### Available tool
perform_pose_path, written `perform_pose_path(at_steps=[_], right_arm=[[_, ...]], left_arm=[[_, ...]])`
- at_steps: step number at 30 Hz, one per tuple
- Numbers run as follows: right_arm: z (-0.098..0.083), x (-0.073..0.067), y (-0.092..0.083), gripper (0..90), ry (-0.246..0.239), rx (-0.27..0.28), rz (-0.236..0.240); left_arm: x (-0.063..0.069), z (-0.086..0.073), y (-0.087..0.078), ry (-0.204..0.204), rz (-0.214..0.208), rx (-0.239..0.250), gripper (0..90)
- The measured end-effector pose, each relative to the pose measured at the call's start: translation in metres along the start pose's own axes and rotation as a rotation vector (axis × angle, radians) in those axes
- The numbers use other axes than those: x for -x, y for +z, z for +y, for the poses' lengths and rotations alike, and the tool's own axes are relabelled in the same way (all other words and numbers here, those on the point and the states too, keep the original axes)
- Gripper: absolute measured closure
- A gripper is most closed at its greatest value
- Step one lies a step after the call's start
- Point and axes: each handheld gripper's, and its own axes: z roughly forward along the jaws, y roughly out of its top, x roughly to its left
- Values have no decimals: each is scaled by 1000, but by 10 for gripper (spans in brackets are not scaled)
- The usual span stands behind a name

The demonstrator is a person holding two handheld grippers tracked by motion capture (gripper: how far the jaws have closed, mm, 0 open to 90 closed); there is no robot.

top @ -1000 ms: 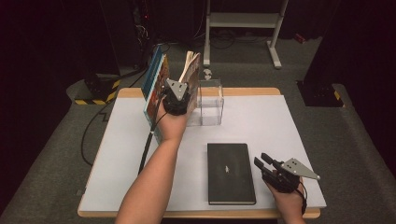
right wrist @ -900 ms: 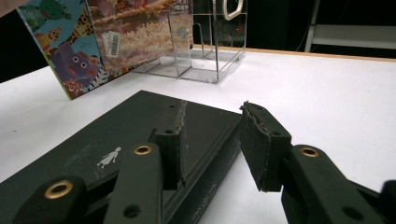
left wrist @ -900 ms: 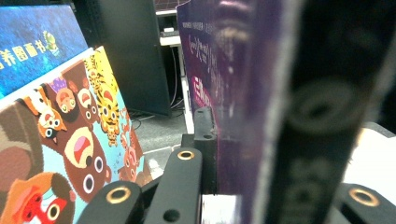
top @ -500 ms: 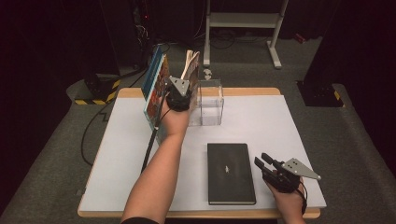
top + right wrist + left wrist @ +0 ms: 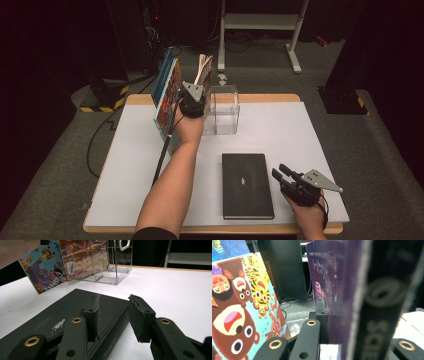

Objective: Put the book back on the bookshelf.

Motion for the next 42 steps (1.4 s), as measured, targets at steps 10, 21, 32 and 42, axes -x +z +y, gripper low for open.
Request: perform_pose_path(at_steps=[10, 21, 32, 42], right_arm=[[0, 0, 0, 611, 2, 2, 2], [-1, -4, 2, 609, -8, -6, 11], [-1, -7, 4, 609, -19, -11, 17], [-1, -8, 4, 608, -19, -11, 20]], left_arm=[[-3, -2, 0, 4, 19, 9, 836], [-10, -6, -13, 28, 28, 15, 811], [-10, -5, -18, 34, 9, 9, 714], [-11, -9, -20, 25, 17, -18, 658]])
